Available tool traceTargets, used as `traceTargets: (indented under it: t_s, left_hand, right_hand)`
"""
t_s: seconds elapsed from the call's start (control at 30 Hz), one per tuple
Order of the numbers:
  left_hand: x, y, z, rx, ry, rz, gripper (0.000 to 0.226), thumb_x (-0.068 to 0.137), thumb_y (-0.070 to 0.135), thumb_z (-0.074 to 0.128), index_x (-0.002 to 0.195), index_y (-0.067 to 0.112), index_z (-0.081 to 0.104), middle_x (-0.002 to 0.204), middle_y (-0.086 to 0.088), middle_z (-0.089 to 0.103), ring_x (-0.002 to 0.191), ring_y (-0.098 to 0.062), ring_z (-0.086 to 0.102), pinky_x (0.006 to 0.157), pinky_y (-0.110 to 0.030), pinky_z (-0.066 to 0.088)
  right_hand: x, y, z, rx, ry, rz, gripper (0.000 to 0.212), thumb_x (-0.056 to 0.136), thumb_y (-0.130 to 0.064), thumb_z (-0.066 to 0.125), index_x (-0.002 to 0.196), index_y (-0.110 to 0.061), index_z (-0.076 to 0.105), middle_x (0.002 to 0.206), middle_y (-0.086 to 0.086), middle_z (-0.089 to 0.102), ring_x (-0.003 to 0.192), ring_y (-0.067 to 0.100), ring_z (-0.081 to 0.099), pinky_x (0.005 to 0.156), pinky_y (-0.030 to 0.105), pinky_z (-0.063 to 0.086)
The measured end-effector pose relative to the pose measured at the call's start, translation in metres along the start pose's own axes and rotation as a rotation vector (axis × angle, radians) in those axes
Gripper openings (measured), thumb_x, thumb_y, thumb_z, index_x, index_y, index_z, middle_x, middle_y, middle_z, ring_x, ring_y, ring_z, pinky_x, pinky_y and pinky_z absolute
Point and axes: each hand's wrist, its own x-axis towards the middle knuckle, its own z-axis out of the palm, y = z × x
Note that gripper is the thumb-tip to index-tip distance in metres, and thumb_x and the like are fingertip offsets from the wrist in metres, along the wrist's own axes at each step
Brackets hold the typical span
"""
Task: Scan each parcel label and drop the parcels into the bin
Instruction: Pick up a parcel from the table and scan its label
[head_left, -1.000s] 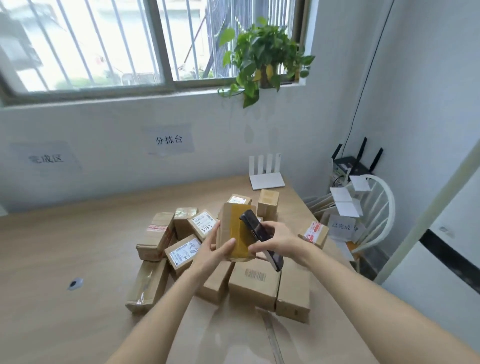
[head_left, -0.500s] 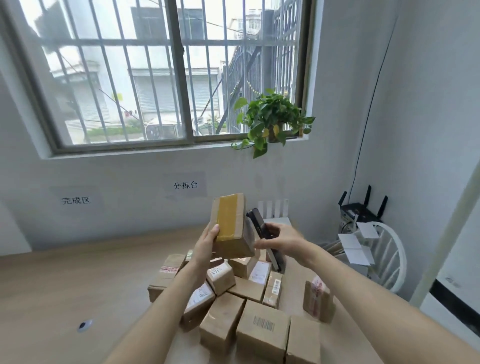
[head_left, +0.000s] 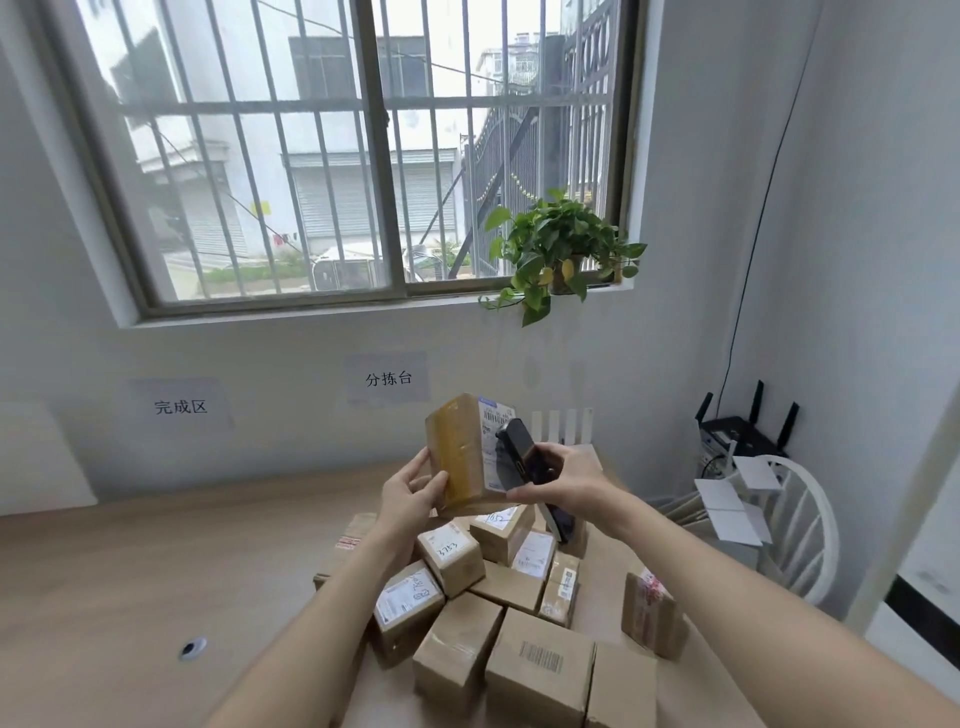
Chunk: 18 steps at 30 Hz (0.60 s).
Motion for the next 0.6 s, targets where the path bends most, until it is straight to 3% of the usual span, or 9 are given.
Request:
traceTargets:
  t_s: [0.07,0.2,0.33,0.5,0.6]
  left_hand:
    - [-0.003,0.002,-0.001,0.014,-0.011,-0.017,0.065,0.096,0.018,0.065,0.153,0.026,0.036,0.107,0.003,0.068,0.096,-0.019,0.069,0.083,-0.045,0.06]
    - [-0.01,0.006,0.0,0.05,-0.033,-0.068,0.09,0.08,0.046,0.077,0.155,0.033,0.029,0.108,0.011,0.063,0.098,-0.013,0.062,0.095,-0.057,0.052]
    - [-0.015,0.004,-0.003,0.089,-0.044,-0.078,0.112,0.061,0.058,0.082,0.155,0.033,0.027,0.118,0.004,0.065,0.107,-0.02,0.064,0.099,-0.059,0.049]
    - [-0.017,0.0,-0.016,0.046,-0.004,-0.057,0.119,0.055,0.054,0.086,0.155,0.023,0.032,0.123,-0.006,0.068,0.103,-0.023,0.07,0.088,-0.049,0.058]
    - [-0.019,0.0,-0.028,0.035,0.034,-0.04,0.111,0.059,0.047,0.089,0.153,0.02,0.036,0.117,-0.006,0.071,0.1,-0.022,0.071,0.084,-0.049,0.06]
  right_hand:
    - [-0.001,0.001,0.001,0.006,-0.011,0.002,0.062,0.072,-0.021,0.094,0.124,-0.024,0.061,0.108,-0.009,0.07,0.098,0.005,0.066,0.078,0.016,0.054]
    - [-0.001,0.0,0.004,-0.008,-0.025,-0.017,0.072,0.064,-0.028,0.097,0.128,-0.02,0.065,0.111,-0.006,0.074,0.103,0.011,0.07,0.096,0.034,0.058]
    - [-0.002,-0.005,0.009,-0.023,-0.033,-0.037,0.078,0.065,-0.025,0.097,0.134,-0.02,0.061,0.116,-0.005,0.072,0.107,0.01,0.069,0.093,0.03,0.059]
    - [-0.003,-0.016,0.014,-0.096,-0.07,-0.054,0.074,0.068,-0.021,0.096,0.133,-0.024,0.06,0.116,-0.009,0.071,0.105,0.005,0.067,0.084,0.019,0.056]
    - [-0.001,-0.024,0.021,-0.213,-0.078,-0.065,0.078,0.062,-0.03,0.097,0.131,-0.023,0.061,0.114,-0.009,0.071,0.106,0.008,0.067,0.094,0.031,0.059]
